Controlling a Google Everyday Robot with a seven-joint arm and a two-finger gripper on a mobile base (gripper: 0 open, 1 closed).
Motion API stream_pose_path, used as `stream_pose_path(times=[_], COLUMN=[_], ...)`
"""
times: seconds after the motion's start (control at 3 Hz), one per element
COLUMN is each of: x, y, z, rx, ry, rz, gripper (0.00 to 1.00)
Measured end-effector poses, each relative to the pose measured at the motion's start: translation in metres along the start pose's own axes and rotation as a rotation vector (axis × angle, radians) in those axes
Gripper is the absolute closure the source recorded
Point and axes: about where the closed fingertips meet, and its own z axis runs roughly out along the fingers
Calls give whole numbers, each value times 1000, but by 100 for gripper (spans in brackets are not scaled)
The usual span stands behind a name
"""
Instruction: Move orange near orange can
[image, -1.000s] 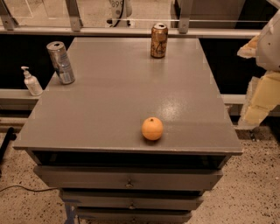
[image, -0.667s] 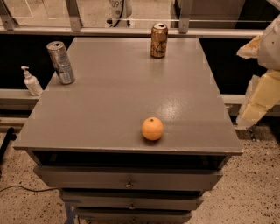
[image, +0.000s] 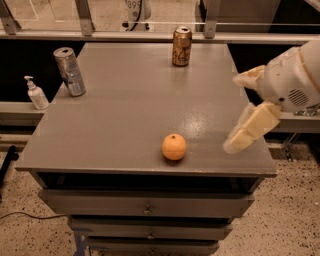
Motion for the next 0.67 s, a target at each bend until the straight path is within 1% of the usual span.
stream_pose_path(times=[0.33, 0.67], x=[-41, -71], y=[32, 66], z=[36, 66], rx=[-68, -105], ry=[-180, -293], rz=[-1, -32], gripper=[0, 0])
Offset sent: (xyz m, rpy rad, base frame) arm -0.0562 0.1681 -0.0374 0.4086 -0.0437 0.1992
